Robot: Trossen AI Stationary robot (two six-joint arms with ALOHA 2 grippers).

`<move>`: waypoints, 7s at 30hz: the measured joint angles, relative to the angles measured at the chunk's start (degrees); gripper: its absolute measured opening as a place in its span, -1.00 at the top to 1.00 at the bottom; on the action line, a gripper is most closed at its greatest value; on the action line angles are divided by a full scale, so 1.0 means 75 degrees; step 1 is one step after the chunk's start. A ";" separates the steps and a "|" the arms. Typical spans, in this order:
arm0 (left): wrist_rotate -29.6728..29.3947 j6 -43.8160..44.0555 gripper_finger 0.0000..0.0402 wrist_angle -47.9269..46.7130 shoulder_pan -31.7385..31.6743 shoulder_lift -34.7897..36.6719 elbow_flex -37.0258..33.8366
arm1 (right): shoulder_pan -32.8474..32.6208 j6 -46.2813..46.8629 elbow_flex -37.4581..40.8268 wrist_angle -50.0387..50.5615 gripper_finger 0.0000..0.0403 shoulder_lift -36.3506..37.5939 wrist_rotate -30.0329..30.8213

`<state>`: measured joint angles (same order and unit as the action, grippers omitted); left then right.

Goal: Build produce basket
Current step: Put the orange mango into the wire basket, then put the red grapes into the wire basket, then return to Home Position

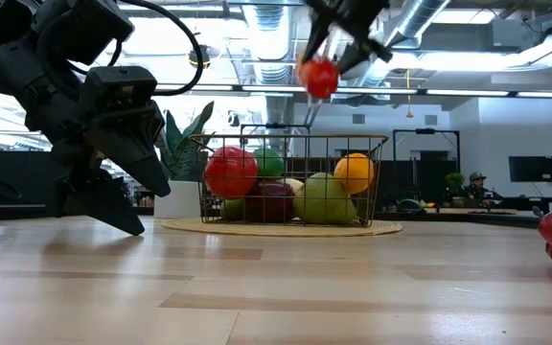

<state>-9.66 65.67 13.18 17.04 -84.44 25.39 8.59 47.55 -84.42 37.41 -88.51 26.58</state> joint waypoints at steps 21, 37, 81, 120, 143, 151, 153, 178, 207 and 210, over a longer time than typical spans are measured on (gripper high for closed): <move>0.0113 -0.0103 -0.58 -0.0017 0.0000 0.0006 0.0000 | 0.0330 0.0720 0.0009 0.0043 -0.27 -0.2104 -0.0733; 0.0118 -0.0095 -0.58 -0.0007 0.0000 0.0006 0.0000 | 0.0745 0.0503 0.0009 0.0015 -0.65 -0.2101 -0.1077; -0.0158 0.0225 -0.58 0.0115 0.0005 -0.0003 -0.0012 | -0.7340 0.2861 -0.2328 0.5939 -0.73 -0.2133 -0.2092; -0.0374 0.0534 -0.58 0.0092 0.0000 -0.0003 -0.0009 | -0.6524 0.1057 0.1804 0.1455 -0.25 -0.2588 -0.3272; -0.0368 0.0530 -0.58 0.0092 0.0000 0.0000 -0.0006 | -0.5703 0.0577 0.1795 -0.0666 0.67 -0.0285 -0.1826; -0.0363 0.0527 -0.58 0.0092 0.0000 0.0000 -0.0006 | -0.4508 -0.1177 0.1795 -0.2301 0.67 0.0819 -0.0758; -0.0363 0.0529 -0.58 0.0085 0.0000 0.0000 -0.0006 | -0.4158 -0.1650 0.1794 -0.2561 0.67 0.1002 -0.0751; -0.0294 0.0475 -0.58 -0.0045 0.0000 0.0009 0.0006 | -0.0317 -0.6289 0.0763 -0.0571 0.67 -0.0501 -0.2013; -0.0379 0.0398 -0.58 -0.0039 0.0003 0.0006 0.0000 | -0.0232 -0.7430 -0.0641 0.0795 -0.11 -0.2087 -0.2170; -0.0380 0.0402 -0.58 -0.0033 0.0003 0.0006 -0.0003 | -0.0235 -0.7398 -0.0753 0.0785 -0.21 -0.2092 -0.2171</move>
<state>-12.51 68.69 12.93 17.06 -84.40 25.36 6.83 -7.94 -90.07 43.29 -104.20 10.30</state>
